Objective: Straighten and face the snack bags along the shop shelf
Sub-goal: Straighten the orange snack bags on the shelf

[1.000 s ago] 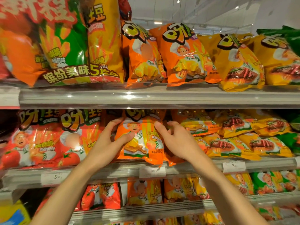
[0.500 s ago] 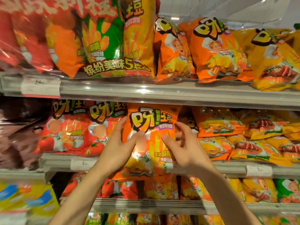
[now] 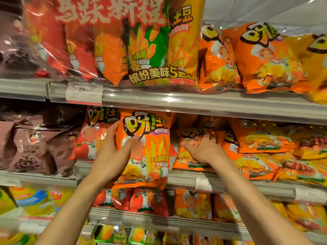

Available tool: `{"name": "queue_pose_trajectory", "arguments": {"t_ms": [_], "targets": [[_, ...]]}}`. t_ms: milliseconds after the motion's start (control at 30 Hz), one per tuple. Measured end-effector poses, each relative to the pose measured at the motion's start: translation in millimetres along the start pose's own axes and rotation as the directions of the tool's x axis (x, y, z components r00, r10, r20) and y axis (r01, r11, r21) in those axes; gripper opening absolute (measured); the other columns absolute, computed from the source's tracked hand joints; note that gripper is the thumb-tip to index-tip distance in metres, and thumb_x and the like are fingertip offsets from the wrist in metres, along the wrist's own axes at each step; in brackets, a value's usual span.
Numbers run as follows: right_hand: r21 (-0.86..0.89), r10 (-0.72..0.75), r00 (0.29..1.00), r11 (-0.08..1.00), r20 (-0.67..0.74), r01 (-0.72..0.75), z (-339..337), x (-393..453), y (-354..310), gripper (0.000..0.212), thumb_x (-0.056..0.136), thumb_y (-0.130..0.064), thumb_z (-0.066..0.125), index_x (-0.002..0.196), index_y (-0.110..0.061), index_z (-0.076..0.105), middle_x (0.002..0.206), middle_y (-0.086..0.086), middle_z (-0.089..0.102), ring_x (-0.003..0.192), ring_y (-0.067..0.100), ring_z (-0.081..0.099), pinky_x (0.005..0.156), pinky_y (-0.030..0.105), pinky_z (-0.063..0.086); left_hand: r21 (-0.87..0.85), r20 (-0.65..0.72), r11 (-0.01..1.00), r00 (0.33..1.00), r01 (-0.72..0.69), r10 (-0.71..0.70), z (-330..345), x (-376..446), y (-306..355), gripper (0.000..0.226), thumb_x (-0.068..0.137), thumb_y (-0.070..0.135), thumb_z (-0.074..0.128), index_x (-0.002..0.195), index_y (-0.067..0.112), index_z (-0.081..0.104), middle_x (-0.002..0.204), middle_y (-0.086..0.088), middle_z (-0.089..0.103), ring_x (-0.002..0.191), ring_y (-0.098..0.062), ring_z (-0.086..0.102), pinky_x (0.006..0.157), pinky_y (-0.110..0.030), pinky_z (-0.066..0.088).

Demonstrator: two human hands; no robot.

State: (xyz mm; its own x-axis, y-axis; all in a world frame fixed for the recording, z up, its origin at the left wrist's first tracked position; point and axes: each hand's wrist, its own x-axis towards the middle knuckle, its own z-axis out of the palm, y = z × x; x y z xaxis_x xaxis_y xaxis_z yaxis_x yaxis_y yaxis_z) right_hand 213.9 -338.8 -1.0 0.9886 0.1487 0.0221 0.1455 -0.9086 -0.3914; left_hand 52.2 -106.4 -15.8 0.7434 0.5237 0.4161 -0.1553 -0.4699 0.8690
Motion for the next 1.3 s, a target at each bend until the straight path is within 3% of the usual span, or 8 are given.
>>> {"name": "queue_pose_trajectory", "arguments": {"t_ms": [167,433,567,700,833,1033,1167,1300], "targets": [[0.139,-0.042,0.995,0.989,-0.094,0.054,-1,-5,6,0.095,0.082,-0.067,0.064,0.150,-0.012,0.027,0.149,0.016,0.044,0.132,0.038,0.050,0.105,0.047,0.046,0.007,0.023,1.000,1.000,0.004,-0.005,-6,-2,-2,0.074,0.078,0.072,0.062,0.144,0.049,0.037,0.140,0.022,0.053,0.130,-0.007,0.051,0.106,-0.039,0.042],[0.346,-0.122,0.953,0.913,-0.278,0.217,8,-13,13,0.088,0.083,-0.060,0.067,0.150,-0.015,0.032,0.147,0.012,0.050,0.130,0.036,0.052,0.102,0.046,0.047,0.000,-0.012,1.000,1.000,0.012,-0.012,-12,1,-3,0.078,0.078,0.071,0.062,0.147,0.045,0.035,0.134,0.022,0.054,0.118,-0.004,0.053,0.086,-0.021,0.038],[0.098,-0.134,0.871,0.974,-0.473,0.203,18,-2,4,0.078,0.090,-0.065,0.054,0.124,0.005,0.053,0.123,0.026,0.061,0.110,0.041,0.060,0.085,0.043,0.051,-0.033,0.000,0.999,1.000,-0.004,0.004,-8,2,-2,0.083,0.075,0.075,0.065,0.147,0.042,0.038,0.134,0.024,0.056,0.120,0.004,0.054,0.092,-0.021,0.039],[-0.088,-0.131,0.919,0.990,-0.370,0.106,31,13,-5,0.091,0.094,-0.071,0.039,0.151,0.000,0.031,0.154,0.025,0.036,0.135,0.040,0.042,0.108,0.048,0.037,-0.032,0.009,0.999,1.000,0.006,-0.006,3,0,-1,0.075,0.082,0.066,0.067,0.147,0.040,0.040,0.133,0.025,0.055,0.125,-0.002,0.052,0.093,-0.020,0.040],[0.189,-0.100,0.937,0.967,-0.335,0.171,28,22,11,0.102,0.092,-0.071,0.043,0.156,0.001,0.013,0.159,0.025,0.025,0.144,0.040,0.029,0.117,0.047,0.028,0.000,0.002,1.000,1.000,0.007,-0.007,11,-1,-1,0.069,0.087,0.056,0.066,0.148,0.040,0.037,0.116,0.046,0.050,0.103,0.033,0.044,0.078,-0.010,0.036],[0.293,0.029,0.999,0.956,-0.019,-0.022,20,35,23,0.088,0.086,-0.077,0.047,0.118,0.005,0.059,0.129,0.025,0.061,0.118,0.038,0.059,0.104,0.045,0.046,0.016,0.010,1.000,1.000,0.025,-0.025,15,-2,-3,0.071,0.088,0.057,0.065,0.150,0.040,0.034,0.136,0.024,0.048,0.119,0.001,0.047,0.080,-0.011,0.035],[0.441,0.060,0.983,0.897,-0.173,0.023,18,35,21,0.066,0.090,-0.052,0.065,0.127,0.001,0.049,0.120,0.022,0.065,0.111,0.039,0.062,0.095,0.046,0.052,0.003,0.015,1.000,0.999,0.029,-0.029,15,-1,-5,0.072,0.088,0.057,0.065,0.150,0.040,0.033,0.135,0.025,0.047,0.123,-0.002,0.044,0.089,-0.016,0.033],[0.437,0.079,0.932,0.895,-0.355,0.090,21,37,5,0.085,0.093,-0.048,0.063,0.151,-0.001,0.022,0.148,0.022,0.040,0.135,0.040,0.040,0.112,0.046,0.035,0.000,0.009,1.000,1.000,0.026,-0.026,16,-1,-6,0.072,0.089,0.057,0.065,0.151,0.040,0.032,0.135,0.026,0.044,0.124,-0.001,0.042,0.089,-0.018,0.032]]}}
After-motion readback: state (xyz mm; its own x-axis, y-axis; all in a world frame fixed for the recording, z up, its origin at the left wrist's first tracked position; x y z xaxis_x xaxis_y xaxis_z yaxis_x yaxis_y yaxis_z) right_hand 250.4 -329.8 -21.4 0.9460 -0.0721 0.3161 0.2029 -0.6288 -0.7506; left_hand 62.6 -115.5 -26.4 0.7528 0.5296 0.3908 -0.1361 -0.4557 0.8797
